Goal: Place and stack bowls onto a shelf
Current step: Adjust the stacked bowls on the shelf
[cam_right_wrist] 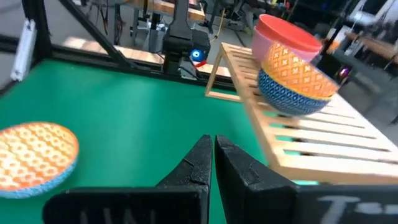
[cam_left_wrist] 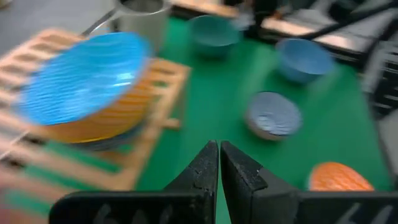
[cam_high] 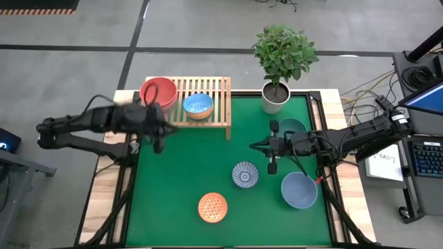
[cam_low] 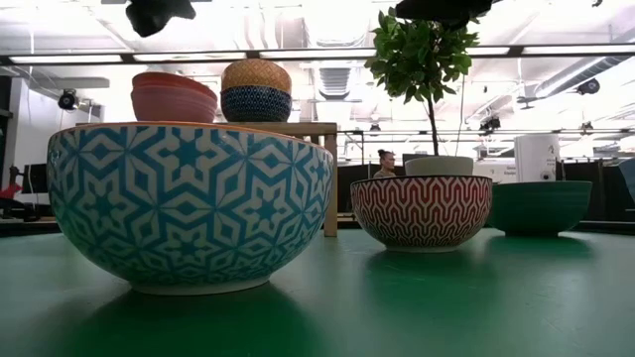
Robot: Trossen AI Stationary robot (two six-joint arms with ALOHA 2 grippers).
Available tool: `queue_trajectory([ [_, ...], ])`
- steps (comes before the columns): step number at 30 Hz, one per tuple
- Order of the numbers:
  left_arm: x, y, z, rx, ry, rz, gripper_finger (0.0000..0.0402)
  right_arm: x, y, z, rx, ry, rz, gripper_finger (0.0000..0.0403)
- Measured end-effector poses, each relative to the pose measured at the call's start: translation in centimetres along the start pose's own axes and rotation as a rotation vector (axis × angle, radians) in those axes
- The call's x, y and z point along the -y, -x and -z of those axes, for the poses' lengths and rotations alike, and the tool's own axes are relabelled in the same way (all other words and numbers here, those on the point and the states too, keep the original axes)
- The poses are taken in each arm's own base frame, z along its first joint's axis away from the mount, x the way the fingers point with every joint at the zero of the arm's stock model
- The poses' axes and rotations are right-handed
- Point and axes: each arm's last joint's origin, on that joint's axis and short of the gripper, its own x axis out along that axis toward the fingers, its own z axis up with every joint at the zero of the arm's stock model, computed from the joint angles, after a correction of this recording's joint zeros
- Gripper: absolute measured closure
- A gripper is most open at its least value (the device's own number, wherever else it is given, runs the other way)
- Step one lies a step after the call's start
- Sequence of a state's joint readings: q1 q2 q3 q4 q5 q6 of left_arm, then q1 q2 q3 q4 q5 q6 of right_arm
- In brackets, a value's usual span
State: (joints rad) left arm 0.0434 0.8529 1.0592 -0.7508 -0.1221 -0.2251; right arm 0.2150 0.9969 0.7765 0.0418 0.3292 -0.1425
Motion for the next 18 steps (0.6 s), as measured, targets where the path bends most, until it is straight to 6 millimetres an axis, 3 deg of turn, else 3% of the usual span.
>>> queue_trajectory([
  [9, 4.4, -2.7, 4.9, 0.191, -0.108, 0.107, 0.0402, -0.6, -1.2, -0.3, -0.069, -0.084, -0.061, 0.0394],
  [18, 7.1, -5.0, 10.4, 0.122, -0.239, 0.25, 0.0401, -1.5, -3.8, -2.9, -0.369, -0.152, -0.17, 0.0394],
])
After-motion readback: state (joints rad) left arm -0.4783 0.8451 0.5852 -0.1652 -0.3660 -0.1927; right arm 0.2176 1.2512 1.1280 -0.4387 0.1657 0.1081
